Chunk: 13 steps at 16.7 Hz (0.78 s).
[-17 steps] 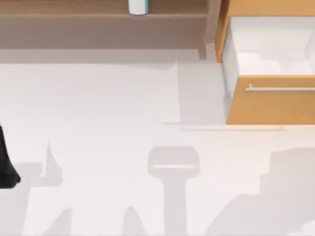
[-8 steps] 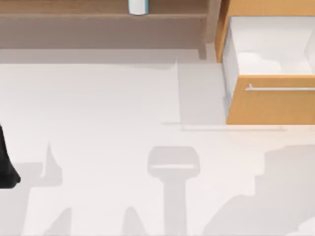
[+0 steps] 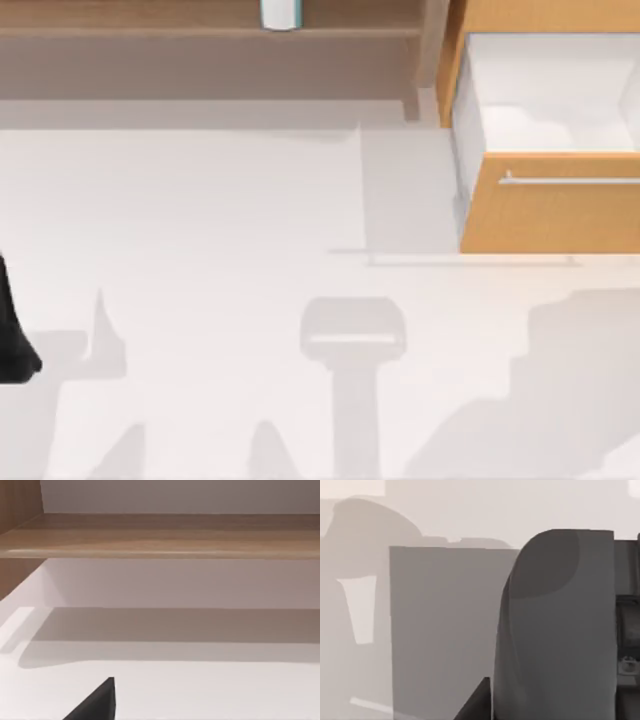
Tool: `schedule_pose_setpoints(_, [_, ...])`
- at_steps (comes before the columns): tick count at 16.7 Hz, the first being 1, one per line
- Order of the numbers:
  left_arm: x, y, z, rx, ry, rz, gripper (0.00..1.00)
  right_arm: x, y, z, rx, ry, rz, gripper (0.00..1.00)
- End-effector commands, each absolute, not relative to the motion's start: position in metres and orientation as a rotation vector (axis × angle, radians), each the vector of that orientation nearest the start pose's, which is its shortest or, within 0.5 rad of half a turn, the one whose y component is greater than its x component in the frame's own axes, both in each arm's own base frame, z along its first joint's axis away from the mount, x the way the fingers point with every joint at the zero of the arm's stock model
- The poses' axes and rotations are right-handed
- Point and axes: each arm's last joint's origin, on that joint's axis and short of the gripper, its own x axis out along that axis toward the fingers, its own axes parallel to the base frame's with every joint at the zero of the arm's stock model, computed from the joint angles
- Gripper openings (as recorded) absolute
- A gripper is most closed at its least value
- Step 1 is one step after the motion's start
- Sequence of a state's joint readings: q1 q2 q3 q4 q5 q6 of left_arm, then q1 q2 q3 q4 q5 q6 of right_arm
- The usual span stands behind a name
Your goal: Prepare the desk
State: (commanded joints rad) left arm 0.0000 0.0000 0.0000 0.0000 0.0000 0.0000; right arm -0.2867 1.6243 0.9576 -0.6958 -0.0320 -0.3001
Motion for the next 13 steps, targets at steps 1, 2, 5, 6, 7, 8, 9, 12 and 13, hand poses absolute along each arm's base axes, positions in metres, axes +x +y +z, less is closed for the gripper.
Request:
schedule_pose_setpoints(1, [0.106, -0.001, 0.160, 0.000, 0.000, 0.000, 1.00, 0.279, -0.080, 0.161, -0.038, 1.364, -0.006, 0.00])
schedule_pose_setpoints(2, [0.106, -0.001, 0.160, 0.000, 0.000, 0.000, 1.00, 0.279, -0.080, 0.160, -0.038, 1.368, -0.005, 0.00])
schedule_pose_setpoints(5, [0.106, -0.001, 0.160, 0.000, 0.000, 0.000, 1.00, 0.277, -0.079, 0.152, -0.032, 1.397, 0.001, 0.00])
schedule_pose_setpoints(6, [0.106, -0.001, 0.160, 0.000, 0.000, 0.000, 1.00, 0.276, -0.078, 0.148, -0.028, 1.414, 0.004, 0.00])
schedule_pose_setpoints(7, [0.106, -0.001, 0.160, 0.000, 0.000, 0.000, 1.00, 0.274, -0.078, 0.143, -0.023, 1.433, 0.009, 0.00])
schedule_pose_setpoints(8, [0.106, -0.001, 0.160, 0.000, 0.000, 0.000, 1.00, 0.272, -0.077, 0.138, -0.018, 1.454, 0.013, 0.00])
schedule_pose_setpoints(9, [0.106, -0.001, 0.160, 0.000, 0.000, 0.000, 1.00, 0.271, -0.077, 0.134, -0.015, 1.467, 0.016, 0.00])
schedule_pose_setpoints(12, [0.106, -0.001, 0.160, 0.000, 0.000, 0.000, 1.00, 0.271, -0.077, 0.134, -0.015, 1.467, 0.016, 0.00])
schedule_pose_setpoints(13, [0.106, -0.001, 0.160, 0.000, 0.000, 0.000, 1.00, 0.271, -0.077, 0.134, -0.015, 1.467, 0.016, 0.00])
